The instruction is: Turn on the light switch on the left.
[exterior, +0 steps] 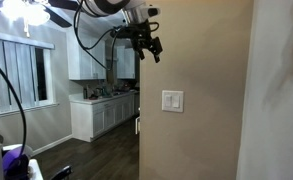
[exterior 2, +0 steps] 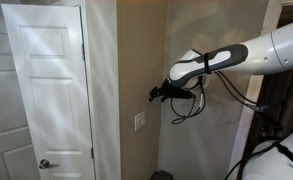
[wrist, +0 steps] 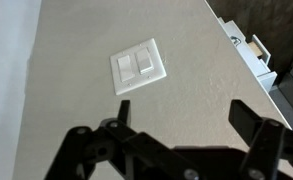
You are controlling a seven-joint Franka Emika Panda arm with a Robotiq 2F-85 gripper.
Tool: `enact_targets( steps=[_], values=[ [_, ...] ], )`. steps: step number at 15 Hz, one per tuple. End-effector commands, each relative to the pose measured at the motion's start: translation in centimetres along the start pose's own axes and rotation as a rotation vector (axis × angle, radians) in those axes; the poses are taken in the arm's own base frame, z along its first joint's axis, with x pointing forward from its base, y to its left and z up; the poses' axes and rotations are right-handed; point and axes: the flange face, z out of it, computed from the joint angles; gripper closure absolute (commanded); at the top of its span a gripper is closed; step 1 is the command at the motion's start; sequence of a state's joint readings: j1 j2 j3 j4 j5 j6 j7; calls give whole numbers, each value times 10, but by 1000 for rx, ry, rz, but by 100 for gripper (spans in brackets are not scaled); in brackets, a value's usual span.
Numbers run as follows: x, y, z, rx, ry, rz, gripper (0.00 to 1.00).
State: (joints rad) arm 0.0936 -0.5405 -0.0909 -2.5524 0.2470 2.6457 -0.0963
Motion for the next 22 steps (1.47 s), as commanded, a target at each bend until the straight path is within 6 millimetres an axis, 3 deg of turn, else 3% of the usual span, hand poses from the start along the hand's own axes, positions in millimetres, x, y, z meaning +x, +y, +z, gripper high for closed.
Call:
enact_targets(
  steps=[1,7,14,15,16,20,22],
  values=[
    [0,0,0,-1,-1,1,0],
    [3,12,34,-48,136,24,0],
    [0,24,97,-68,118,32,0],
    [-1,22,104,-63,109,35,25],
    [-1,20,112,-55,91,39,26],
    [4,13,134,-28,59,51,53],
    [12,19,144,-39,67,64,66]
  ],
)
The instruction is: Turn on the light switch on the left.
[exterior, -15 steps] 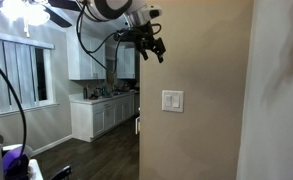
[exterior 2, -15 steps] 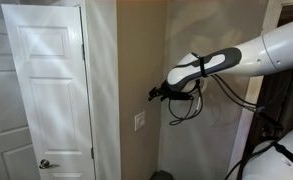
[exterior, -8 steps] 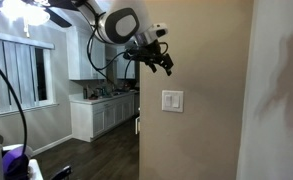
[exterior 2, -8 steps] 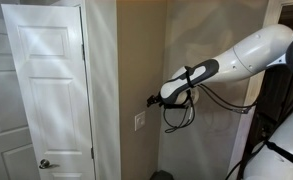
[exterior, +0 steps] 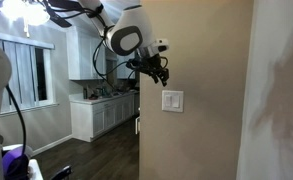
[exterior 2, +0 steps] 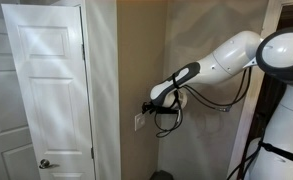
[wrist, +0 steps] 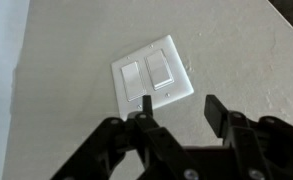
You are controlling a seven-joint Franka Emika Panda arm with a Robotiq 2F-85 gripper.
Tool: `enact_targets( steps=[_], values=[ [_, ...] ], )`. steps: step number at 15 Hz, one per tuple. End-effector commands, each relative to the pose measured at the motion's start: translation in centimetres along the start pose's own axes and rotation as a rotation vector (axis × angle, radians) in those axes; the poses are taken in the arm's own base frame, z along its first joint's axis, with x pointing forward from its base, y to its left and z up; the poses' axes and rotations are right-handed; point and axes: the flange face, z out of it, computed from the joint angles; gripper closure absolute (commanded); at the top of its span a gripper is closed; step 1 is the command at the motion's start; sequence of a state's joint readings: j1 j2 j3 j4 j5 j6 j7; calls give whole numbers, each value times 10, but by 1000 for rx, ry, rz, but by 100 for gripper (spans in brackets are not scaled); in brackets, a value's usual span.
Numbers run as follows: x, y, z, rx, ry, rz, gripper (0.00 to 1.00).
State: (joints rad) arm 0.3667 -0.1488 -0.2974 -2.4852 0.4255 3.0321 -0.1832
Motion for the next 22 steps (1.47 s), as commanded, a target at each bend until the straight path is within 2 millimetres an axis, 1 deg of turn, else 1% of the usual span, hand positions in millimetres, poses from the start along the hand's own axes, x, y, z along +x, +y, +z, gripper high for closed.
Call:
enact_targets(
  steps=[1,5,6,9,11,17,22],
  values=[
    [15,9,18,-11,11,7,73],
    [23,24,34,-3,-24,54,98],
    [24,27,38,2,-31,62,99],
    [25,32,49,29,-56,80,100],
    [23,33,60,42,-81,79,100],
    [9,35,91,53,-148,58,100],
    [11,28,103,59,-125,37,100]
  ],
)
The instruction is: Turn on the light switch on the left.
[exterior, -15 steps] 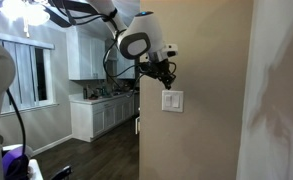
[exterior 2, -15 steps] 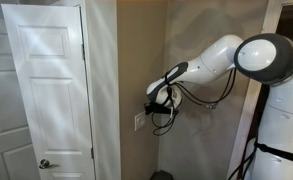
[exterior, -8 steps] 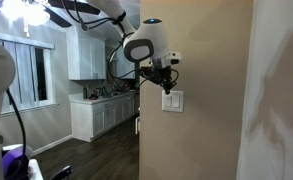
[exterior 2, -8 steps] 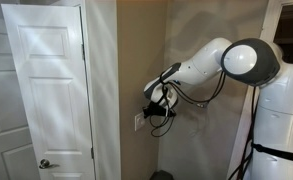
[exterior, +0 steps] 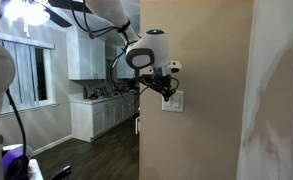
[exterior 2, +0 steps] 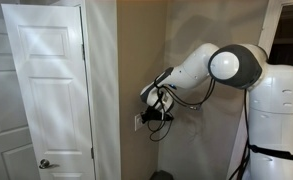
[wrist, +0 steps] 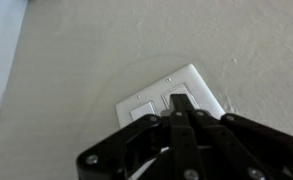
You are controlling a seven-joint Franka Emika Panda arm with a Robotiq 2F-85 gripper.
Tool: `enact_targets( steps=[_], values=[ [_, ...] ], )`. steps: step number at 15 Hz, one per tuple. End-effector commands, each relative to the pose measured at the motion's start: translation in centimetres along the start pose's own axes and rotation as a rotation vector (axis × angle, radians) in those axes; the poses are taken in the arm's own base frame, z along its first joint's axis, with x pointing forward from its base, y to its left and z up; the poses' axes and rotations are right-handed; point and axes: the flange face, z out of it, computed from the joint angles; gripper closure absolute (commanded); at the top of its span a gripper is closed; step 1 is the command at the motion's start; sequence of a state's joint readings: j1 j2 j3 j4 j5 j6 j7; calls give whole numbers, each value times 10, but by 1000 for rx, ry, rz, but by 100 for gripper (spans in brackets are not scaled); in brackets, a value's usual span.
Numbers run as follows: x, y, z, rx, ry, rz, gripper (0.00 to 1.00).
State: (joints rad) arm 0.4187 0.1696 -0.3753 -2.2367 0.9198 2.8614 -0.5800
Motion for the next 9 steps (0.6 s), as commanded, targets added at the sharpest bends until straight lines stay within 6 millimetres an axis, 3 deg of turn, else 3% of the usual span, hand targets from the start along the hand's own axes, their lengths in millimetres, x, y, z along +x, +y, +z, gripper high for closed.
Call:
enact_targets(
  steps=[1,9],
  values=[
    [9,-3,7,21,27,-21,100],
    [16,-8,15,53,67,-39,100]
  ],
)
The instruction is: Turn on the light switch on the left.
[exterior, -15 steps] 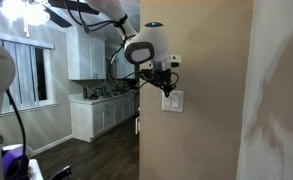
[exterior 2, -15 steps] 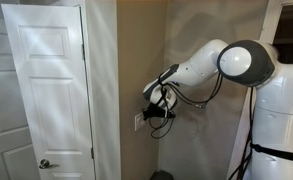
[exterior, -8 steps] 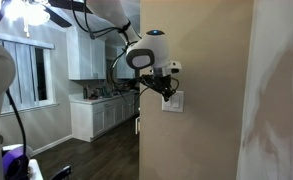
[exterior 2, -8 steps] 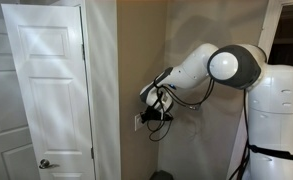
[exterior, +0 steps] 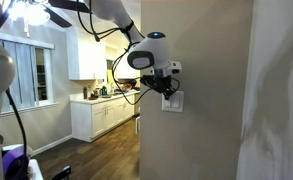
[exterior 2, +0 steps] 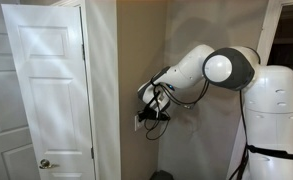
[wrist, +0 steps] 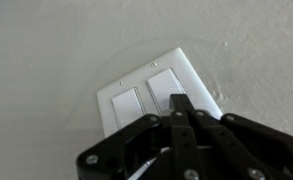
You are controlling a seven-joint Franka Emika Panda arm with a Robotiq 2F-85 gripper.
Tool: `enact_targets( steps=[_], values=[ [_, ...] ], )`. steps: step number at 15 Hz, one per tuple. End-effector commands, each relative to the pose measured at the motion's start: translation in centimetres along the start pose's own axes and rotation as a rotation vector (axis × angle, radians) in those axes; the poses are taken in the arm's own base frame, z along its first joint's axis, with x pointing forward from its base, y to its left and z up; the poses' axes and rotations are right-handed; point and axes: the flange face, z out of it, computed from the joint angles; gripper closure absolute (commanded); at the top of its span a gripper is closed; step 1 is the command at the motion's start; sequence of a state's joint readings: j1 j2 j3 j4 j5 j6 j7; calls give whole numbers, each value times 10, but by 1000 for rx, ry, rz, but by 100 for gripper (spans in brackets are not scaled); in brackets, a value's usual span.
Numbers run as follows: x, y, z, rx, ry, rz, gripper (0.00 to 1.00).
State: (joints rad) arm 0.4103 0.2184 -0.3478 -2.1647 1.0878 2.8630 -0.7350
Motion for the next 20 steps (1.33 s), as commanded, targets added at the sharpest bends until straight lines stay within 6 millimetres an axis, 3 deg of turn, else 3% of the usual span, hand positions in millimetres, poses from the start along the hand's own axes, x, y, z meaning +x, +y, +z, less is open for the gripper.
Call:
enact_targets(
  steps=[1,10,20],
  values=[
    [2,5,5,0,8,-17,100],
    [-5,38,-3,-150,-103,-105,100],
    [-3,33,-6,-154,-123,-143,100]
  ],
)
